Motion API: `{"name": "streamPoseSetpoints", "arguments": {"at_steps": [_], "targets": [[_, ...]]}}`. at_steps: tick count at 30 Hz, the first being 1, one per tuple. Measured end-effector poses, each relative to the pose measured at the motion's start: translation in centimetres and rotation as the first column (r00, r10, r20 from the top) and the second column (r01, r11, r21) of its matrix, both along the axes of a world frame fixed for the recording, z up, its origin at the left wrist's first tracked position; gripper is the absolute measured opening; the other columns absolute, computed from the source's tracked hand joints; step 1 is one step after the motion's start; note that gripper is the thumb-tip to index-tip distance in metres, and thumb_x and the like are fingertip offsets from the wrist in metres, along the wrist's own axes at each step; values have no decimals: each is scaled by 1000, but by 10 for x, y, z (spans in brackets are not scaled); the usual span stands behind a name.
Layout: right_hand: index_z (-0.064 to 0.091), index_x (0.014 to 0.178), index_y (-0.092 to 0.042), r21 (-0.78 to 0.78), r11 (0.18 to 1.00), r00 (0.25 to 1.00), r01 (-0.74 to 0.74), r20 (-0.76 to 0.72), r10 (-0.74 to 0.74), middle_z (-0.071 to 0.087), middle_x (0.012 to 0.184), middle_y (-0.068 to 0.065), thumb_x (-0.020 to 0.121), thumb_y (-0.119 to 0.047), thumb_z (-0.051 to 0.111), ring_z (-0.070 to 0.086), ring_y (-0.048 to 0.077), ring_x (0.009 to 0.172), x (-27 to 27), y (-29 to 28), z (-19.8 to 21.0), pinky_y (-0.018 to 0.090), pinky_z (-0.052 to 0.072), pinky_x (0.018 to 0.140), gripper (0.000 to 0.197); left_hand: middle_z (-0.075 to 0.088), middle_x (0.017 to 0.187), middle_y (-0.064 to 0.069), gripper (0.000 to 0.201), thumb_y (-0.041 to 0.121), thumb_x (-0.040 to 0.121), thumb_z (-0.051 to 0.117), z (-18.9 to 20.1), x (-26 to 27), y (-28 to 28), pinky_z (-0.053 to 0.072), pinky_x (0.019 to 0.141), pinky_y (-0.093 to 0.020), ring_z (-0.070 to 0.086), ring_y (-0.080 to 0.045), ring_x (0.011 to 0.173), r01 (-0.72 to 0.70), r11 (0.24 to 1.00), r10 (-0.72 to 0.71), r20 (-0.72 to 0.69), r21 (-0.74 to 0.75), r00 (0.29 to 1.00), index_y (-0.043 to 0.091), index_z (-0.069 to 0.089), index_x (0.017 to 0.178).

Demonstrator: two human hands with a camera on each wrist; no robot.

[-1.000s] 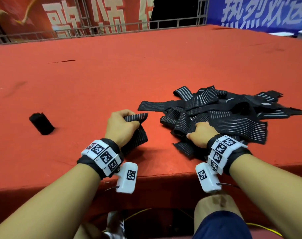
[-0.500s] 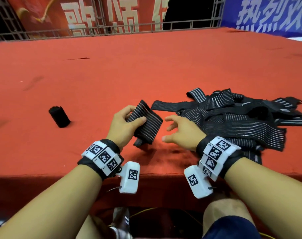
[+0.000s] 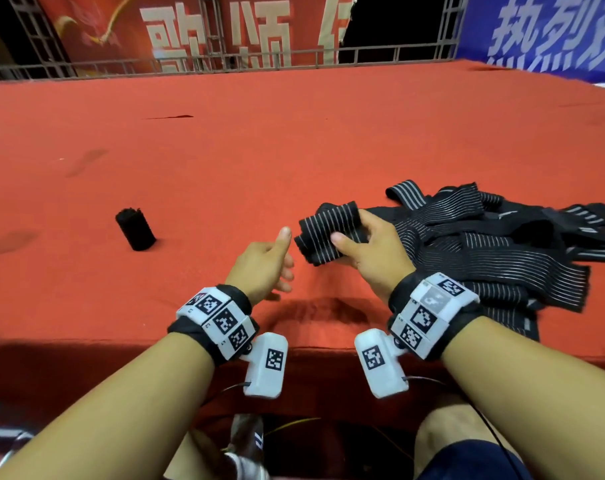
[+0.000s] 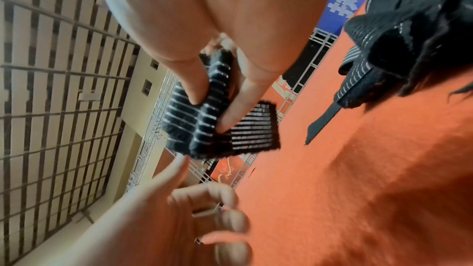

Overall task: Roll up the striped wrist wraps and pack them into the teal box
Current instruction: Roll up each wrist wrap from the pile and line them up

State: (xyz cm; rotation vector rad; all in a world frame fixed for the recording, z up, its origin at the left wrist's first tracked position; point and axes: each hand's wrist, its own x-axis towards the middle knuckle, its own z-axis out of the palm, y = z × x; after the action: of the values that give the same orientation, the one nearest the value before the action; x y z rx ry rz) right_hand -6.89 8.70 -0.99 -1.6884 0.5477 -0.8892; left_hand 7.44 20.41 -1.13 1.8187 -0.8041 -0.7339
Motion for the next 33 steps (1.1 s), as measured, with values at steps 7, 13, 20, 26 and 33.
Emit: {"name": "streamPoseSetpoints", "arguments": {"at_steps": [7, 13, 20, 26, 33], "targets": [[64, 96, -9, 62, 978, 979, -197, -47, 200, 67, 81, -2, 89, 12, 64, 67, 10, 77, -5, 2, -6, 27, 58, 67, 22, 70, 89, -15, 39, 41, 105, 47, -6, -2, -6, 53, 68, -30, 64, -21, 73, 57, 998, -59, -111, -22, 992, 10, 70, 100], [64, 113, -5, -24, 972, 962, -235, -145, 230, 67, 98, 1, 81, 12, 71, 63, 8, 93, -11, 2, -12, 36, 58, 85, 36, 69, 94, -9, 15, -1, 91, 69, -4, 3, -8, 53, 58, -17, 64, -7, 70, -12, 966, -4, -64, -258, 998, 5, 69, 104], [55, 127, -10, 162, 905, 867, -393, -261, 424, 74, 108, 9, 71, 14, 81, 71, 22, 101, -16, -1, -19, 34, 56, 93, 66, 66, 91, -2, 36, -16, 80, 71, -3, 18, -8, 54, 72, -25, 62, -12, 76, -138, 891, 159, 12, -432, 987, 19, 67, 86], [70, 117, -18, 128, 959, 953, -251, -140, 268, 76, 110, 1, 88, -38, 73, 71, 16, 106, -5, 3, -11, 43, 54, 99, 35, 65, 77, 7, 40, -22, 81, 61, 4, 8, -4, 52, 73, -37, 60, -18, 79, 16, 887, -12, 11, -461, 1000, 18, 67, 84], [61, 122, -15, 108, 964, 967, -242, -53, 249, 75, 95, 19, 96, -5, 64, 73, 30, 87, -4, 3, 4, 46, 61, 84, 29, 70, 82, -1, 8, 10, 77, 70, 16, 2, -1, 56, 73, -24, 65, -14, 79, 10, 809, -152, -194, -587, 969, 12, 69, 85]]}}
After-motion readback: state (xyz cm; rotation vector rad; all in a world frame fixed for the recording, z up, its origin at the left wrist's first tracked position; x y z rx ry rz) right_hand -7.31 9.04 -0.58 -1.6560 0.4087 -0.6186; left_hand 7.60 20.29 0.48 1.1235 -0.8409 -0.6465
